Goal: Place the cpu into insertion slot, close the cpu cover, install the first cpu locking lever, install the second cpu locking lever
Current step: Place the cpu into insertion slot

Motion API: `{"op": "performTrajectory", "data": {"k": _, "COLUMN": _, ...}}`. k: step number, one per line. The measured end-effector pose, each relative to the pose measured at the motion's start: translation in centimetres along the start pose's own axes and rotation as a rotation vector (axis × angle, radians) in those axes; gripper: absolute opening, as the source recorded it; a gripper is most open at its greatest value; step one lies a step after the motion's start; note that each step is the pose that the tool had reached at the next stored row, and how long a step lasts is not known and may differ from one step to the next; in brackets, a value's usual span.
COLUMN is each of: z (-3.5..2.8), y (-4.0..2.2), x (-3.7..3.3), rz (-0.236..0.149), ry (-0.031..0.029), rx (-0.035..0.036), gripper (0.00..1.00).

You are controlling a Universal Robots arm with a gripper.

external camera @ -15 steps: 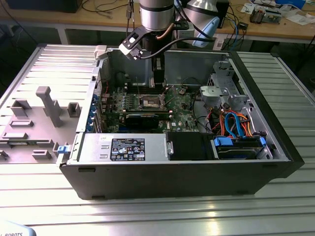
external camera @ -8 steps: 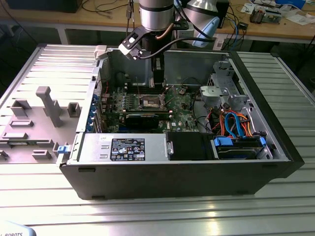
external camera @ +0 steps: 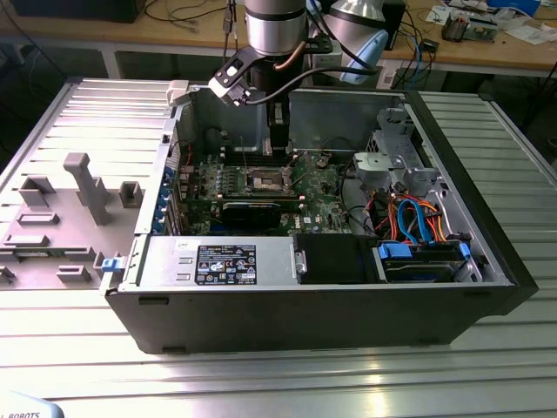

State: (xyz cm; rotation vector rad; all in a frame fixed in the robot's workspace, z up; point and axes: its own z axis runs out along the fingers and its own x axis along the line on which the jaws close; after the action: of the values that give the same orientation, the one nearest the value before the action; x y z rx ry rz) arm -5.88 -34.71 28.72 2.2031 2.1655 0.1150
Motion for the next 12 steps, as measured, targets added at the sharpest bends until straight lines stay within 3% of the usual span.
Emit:
{"op": "performTrajectory", "data": {"k": 5, "z": 0.00, "y": -0.04, "x": 0.00, "rz": 0.000, "ry": 0.0000, "rx": 0.0000, "gripper": 0.54}}
{"op": "performTrajectory", "data": {"k": 12, "z": 0.04, "y": -0.63, "x": -0.01, "rz": 0.000, "ry": 0.0000, "rx": 0.0001, "gripper": 0.54}}
